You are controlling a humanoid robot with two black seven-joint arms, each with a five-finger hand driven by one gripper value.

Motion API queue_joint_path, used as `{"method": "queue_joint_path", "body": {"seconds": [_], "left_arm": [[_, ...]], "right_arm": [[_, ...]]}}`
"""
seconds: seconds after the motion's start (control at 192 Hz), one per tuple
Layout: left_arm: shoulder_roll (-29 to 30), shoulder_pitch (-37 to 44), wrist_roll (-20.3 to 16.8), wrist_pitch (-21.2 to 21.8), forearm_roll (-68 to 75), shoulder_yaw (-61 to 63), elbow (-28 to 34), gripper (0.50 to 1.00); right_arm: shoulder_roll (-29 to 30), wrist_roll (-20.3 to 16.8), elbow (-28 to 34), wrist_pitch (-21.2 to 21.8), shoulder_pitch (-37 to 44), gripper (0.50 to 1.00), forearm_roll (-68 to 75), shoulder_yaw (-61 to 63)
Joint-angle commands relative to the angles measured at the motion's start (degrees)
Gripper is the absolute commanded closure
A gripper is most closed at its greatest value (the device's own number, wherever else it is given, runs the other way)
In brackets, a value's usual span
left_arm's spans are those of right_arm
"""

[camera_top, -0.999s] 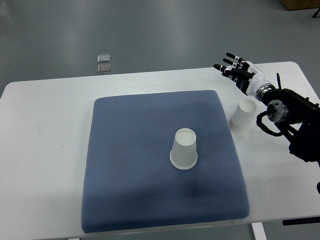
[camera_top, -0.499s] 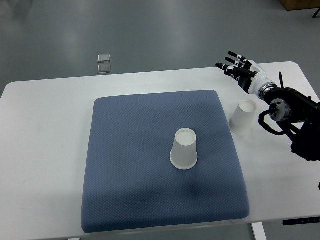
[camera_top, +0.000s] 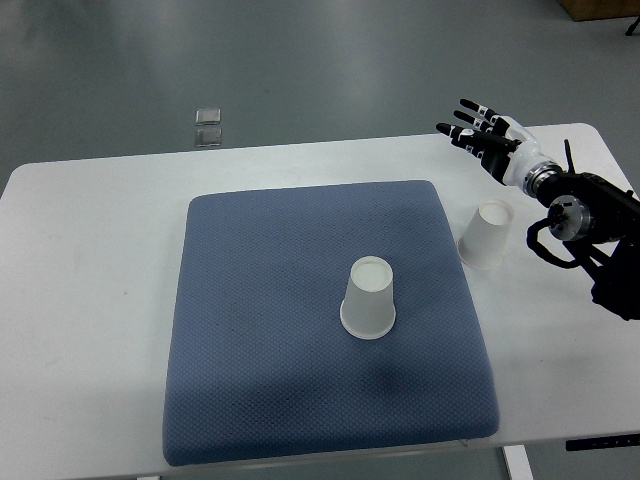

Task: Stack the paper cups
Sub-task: 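Move the right hand down beside the white cup off the pad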

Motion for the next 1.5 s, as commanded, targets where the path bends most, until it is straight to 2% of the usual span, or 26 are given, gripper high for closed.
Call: {"method": "queue_joint_path", "body": {"seconds": [0.0,0.062,0.172,0.286,0.468,0.64,0.999,1.368,1.493], "left_arm": [[0.0,0.0,0.0,0.0,0.0,-0.05,0.0,0.5],[0.0,0.0,0.0,0.0,0.0,0.04,0.0,0.5],[0.0,0.0,0.0,0.0,0.0,0.04,0.0,0.5],[0.0,0.0,0.0,0.0,0.0,-0.05,0.0,0.5],[0.0,0.0,0.0,0.0,0.0,-0.05,0.0,0.5],[0.0,0.0,0.0,0.0,0.0,0.04,0.0,0.5],[0.0,0.0,0.0,0.0,0.0,0.04,0.0,0.5],[0.0,0.0,0.0,0.0,0.0,-0.05,0.0,0.5],[0.0,0.0,0.0,0.0,0.0,0.04,0.0,0.5]], "right_arm": [[-2.71,0.01,1.92,3.1,-0.32,0.587,-2.56,-0.17],[-5.08,0.01,3.33,4.94,-0.58,0.587,-6.07,-0.35],[-7.37,0.09,5.26,5.29,-0.85,0.587,-14.43,-0.52],[-10.44,2.38,7.99,6.17,-1.9,0.587,-26.03,-1.84],[-15.8,4.49,10.8,13.2,-1.02,0.587,-39.91,-6.06],[-18.09,4.58,12.91,17.16,-0.93,0.587,-48.61,-6.76],[-18.53,4.58,13.35,16.54,0.38,0.589,-60.13,-11.07],[-18.53,4.84,13.35,13.2,0.56,0.595,-63.38,-13.27],[-18.44,5.01,13.35,10.57,0.56,0.601,-65.58,-15.37]]}}
